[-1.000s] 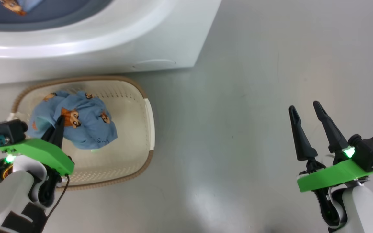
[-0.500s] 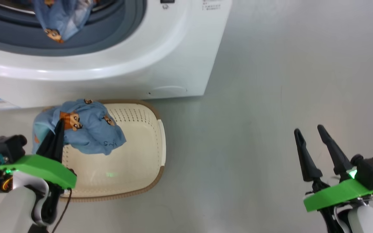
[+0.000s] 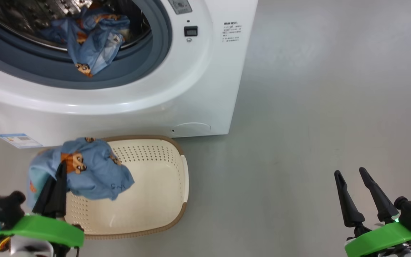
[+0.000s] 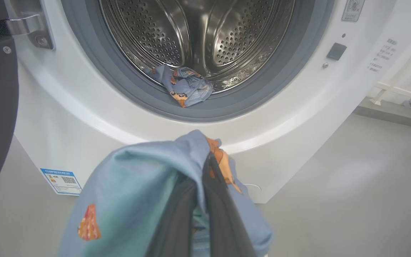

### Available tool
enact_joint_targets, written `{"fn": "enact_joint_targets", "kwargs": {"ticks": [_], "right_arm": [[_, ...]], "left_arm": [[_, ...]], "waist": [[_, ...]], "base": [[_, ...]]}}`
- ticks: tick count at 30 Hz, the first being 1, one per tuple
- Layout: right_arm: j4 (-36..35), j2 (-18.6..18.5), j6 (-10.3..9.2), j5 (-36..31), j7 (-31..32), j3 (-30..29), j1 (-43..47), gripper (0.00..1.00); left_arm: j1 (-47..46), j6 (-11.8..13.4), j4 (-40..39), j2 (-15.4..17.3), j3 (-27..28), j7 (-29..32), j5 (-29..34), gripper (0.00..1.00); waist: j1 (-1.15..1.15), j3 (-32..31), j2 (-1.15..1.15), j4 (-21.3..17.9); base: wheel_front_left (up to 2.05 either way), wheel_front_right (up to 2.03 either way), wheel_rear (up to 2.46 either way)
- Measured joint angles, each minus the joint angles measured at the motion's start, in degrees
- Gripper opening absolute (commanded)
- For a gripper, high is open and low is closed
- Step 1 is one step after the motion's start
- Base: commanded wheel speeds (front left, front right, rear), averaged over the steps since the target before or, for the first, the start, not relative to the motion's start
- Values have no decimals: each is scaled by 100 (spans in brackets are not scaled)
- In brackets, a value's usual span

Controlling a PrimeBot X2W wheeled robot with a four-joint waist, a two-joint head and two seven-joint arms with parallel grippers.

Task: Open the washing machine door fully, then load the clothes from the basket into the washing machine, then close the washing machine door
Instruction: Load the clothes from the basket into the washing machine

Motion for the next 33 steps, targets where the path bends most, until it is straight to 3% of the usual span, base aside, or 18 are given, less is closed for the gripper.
{"fn": "enact_joint_targets", "kwargs": {"ticks": [14, 27, 33], "right_arm": [[-38, -62, 0, 11, 1, -189, 397, 100], [-91, -26, 0, 10, 1, -188, 392, 100], [-115, 69, 0, 9, 1, -190, 330, 100]], "left_arm": [[1281, 0, -1222, -400, 700, 0, 498, 0], [1310, 0, -1315, -445, 736, 0, 504, 0], [714, 0, -1246, -263, 661, 0, 354, 0]], "waist": [[0, -392, 0, 113], [0, -281, 0, 52], [0, -23, 0, -5]], "base": [[0, 0, 0], [0, 0, 0], [0, 0, 0]]}}
